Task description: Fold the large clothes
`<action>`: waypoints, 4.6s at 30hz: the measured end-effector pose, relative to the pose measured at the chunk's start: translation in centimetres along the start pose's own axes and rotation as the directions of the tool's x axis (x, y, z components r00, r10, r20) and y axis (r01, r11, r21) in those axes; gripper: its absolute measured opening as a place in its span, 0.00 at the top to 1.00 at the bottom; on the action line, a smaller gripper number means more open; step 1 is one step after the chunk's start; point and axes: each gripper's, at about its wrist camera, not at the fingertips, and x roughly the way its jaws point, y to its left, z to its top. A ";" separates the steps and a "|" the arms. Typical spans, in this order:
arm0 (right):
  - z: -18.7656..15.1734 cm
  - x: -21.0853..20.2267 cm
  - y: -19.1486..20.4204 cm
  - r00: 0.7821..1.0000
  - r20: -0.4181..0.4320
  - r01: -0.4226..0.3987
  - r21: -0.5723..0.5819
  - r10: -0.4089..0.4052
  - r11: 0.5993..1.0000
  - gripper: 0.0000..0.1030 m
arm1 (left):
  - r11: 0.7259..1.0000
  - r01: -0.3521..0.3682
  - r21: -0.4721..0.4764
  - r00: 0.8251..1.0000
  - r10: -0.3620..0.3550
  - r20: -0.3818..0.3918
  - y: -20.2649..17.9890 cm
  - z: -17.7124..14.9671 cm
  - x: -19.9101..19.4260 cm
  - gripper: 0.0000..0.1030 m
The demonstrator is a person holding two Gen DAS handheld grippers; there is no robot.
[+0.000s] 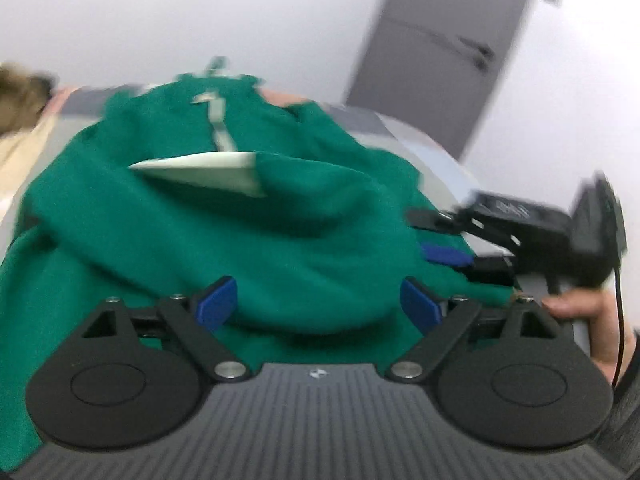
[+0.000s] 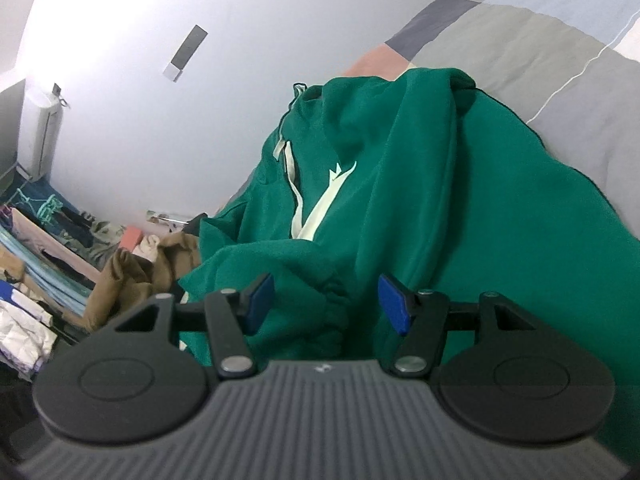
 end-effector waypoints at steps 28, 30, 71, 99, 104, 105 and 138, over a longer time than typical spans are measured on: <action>-1.7 5.6 5.4 0.991 -0.068 -0.132 -0.251 0.118 0.959 0.50 | 0.769 -0.023 -0.639 0.934 0.244 0.261 19.7 2.8 -1.0 0.90; -1.7 5.7 5.3 0.991 -0.063 -0.130 -0.237 0.119 0.963 0.50 | 0.752 -0.082 -0.654 0.913 0.320 0.253 21.0 2.6 -1.8 0.90; -6.5 4.3 6.0 0.976 -0.152 0.079 -0.426 -0.157 0.901 0.55 | 0.752 -0.451 -0.482 0.838 0.542 0.061 17.4 2.3 -2.2 0.32; 18.1 20.9 6.5 0.999 0.039 0.022 -0.279 -0.012 0.960 0.25 | 0.942 -0.144 -0.304 0.961 0.206 0.184 15.6 24.4 21.3 0.29; 21.3 30.0 3.9 0.999 0.046 0.000 -0.208 0.010 0.978 0.25 | 0.941 -0.122 -0.315 0.967 0.184 0.176 20.9 26.6 29.5 0.29; 21.8 31.9 3.5 0.999 0.039 0.007 -0.197 0.000 0.980 0.25 | 0.942 -0.123 -0.313 0.967 0.184 0.174 21.7 26.9 30.8 0.29; 24.4 30.4 14.4 0.996 0.066 -0.017 -0.559 0.065 0.829 0.86 | 0.987 -0.067 -0.148 0.991 0.083 0.108 18.2 30.1 23.4 0.83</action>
